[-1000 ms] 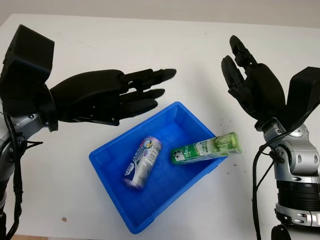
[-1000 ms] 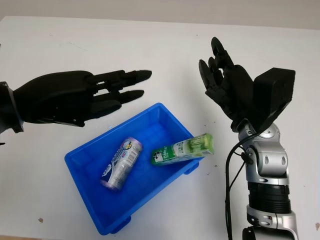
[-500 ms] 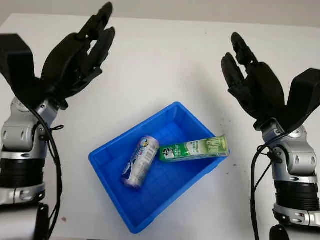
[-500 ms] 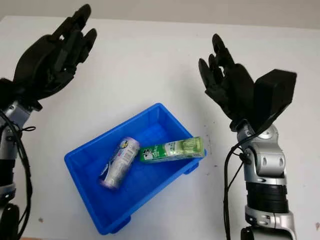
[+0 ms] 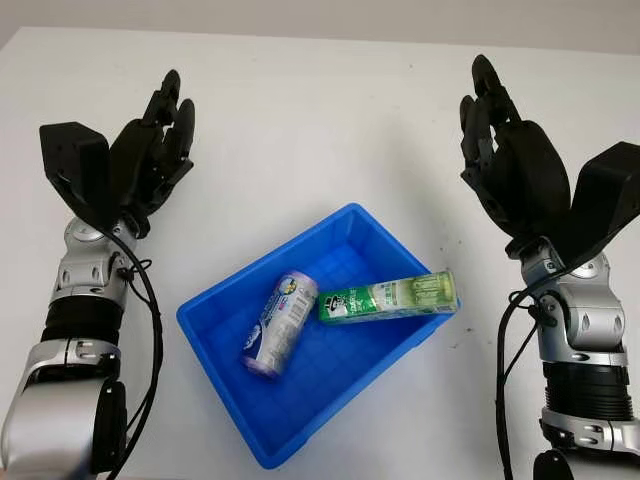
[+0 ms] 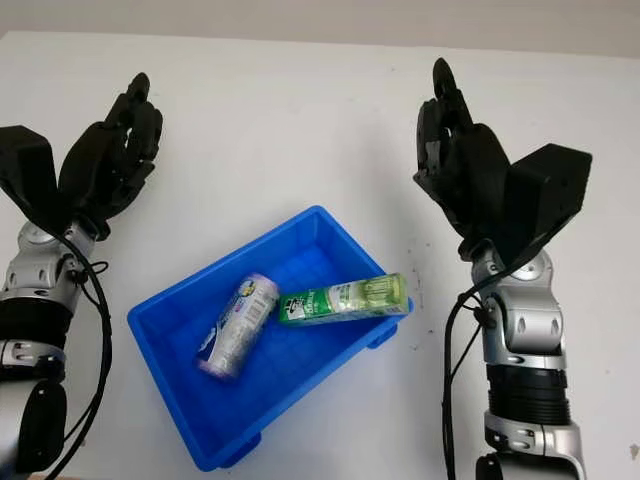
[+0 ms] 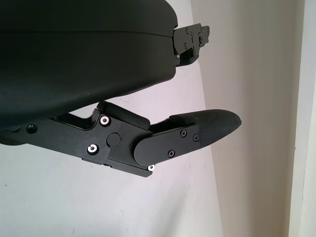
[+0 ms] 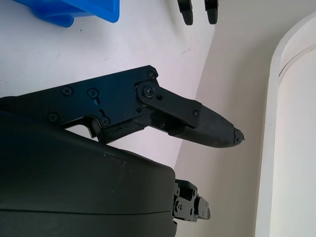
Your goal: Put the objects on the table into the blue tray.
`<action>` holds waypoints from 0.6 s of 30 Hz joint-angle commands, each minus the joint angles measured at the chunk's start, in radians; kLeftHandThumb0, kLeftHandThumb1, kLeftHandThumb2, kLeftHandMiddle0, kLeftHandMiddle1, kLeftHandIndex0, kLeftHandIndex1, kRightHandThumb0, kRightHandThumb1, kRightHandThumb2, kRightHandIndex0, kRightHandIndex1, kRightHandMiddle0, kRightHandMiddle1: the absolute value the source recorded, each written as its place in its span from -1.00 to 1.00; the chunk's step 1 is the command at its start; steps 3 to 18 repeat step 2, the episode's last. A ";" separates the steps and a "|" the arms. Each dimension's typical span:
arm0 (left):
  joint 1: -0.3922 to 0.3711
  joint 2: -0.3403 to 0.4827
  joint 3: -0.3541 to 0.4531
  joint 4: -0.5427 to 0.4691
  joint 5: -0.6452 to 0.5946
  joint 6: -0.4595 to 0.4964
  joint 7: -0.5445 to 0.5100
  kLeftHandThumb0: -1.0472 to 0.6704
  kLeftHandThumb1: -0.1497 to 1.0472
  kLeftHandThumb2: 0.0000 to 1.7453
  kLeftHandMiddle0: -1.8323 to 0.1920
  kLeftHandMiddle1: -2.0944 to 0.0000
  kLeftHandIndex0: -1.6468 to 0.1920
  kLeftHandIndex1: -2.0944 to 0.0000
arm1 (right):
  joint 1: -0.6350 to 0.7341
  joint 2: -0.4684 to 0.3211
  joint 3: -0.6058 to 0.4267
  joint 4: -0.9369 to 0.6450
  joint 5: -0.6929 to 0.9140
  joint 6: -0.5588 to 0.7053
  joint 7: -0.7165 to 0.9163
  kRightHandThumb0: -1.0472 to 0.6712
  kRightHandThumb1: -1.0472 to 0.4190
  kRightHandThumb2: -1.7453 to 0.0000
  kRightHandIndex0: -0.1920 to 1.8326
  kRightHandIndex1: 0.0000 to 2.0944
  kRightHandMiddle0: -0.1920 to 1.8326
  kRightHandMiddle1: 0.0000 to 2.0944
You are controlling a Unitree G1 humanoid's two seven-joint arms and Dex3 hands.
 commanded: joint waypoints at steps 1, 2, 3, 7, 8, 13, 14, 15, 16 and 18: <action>-0.022 0.000 0.018 0.004 -0.014 -0.014 -0.012 -0.63 1.00 -0.20 1.00 1.00 1.00 1.00 | 0.006 0.007 -0.007 0.006 -0.003 -0.013 -0.008 -0.67 -1.00 0.06 -1.00 -1.00 -1.00 -1.00; -0.018 -0.005 0.021 -0.005 -0.019 -0.007 -0.012 -0.63 1.00 -0.20 1.00 1.00 1.00 1.00 | 0.006 0.010 -0.006 0.006 -0.004 -0.012 -0.013 -0.66 -1.00 0.06 -1.00 -1.00 -1.00 -1.00; -0.018 -0.005 0.021 -0.005 -0.019 -0.007 -0.012 -0.63 1.00 -0.20 1.00 1.00 1.00 1.00 | 0.006 0.010 -0.006 0.006 -0.004 -0.012 -0.013 -0.66 -1.00 0.06 -1.00 -1.00 -1.00 -1.00; -0.018 -0.005 0.021 -0.005 -0.019 -0.007 -0.012 -0.63 1.00 -0.20 1.00 1.00 1.00 1.00 | 0.006 0.010 -0.006 0.006 -0.004 -0.012 -0.013 -0.66 -1.00 0.06 -1.00 -1.00 -1.00 -1.00; -0.018 -0.005 0.021 -0.005 -0.019 -0.007 -0.012 -0.63 1.00 -0.20 1.00 1.00 1.00 1.00 | 0.006 0.010 -0.006 0.006 -0.004 -0.012 -0.013 -0.66 -1.00 0.06 -1.00 -1.00 -1.00 -1.00; -0.018 -0.005 0.021 -0.005 -0.019 -0.007 -0.012 -0.63 1.00 -0.20 1.00 1.00 1.00 1.00 | 0.006 0.010 -0.006 0.006 -0.004 -0.012 -0.013 -0.66 -1.00 0.06 -1.00 -1.00 -1.00 -1.00; -0.018 -0.005 0.021 -0.005 -0.019 -0.007 -0.012 -0.63 1.00 -0.20 1.00 1.00 1.00 1.00 | 0.006 0.010 -0.006 0.006 -0.004 -0.012 -0.013 -0.66 -1.00 0.06 -1.00 -1.00 -1.00 -1.00; -0.018 -0.005 0.021 -0.005 -0.019 -0.007 -0.012 -0.63 1.00 -0.20 1.00 1.00 1.00 1.00 | 0.006 0.010 -0.006 0.006 -0.004 -0.012 -0.013 -0.66 -1.00 0.06 -1.00 -1.00 -1.00 -1.00; -0.018 -0.005 0.021 -0.005 -0.019 -0.007 -0.012 -0.63 1.00 -0.20 1.00 1.00 1.00 1.00 | 0.006 0.010 -0.006 0.006 -0.004 -0.012 -0.013 -0.66 -1.00 0.06 -1.00 -1.00 -1.00 -1.00; -0.018 -0.005 0.021 -0.005 -0.019 -0.007 -0.012 -0.63 1.00 -0.20 1.00 1.00 1.00 1.00 | 0.006 0.010 -0.006 0.006 -0.004 -0.012 -0.013 -0.66 -1.00 0.06 -1.00 -1.00 -1.00 -1.00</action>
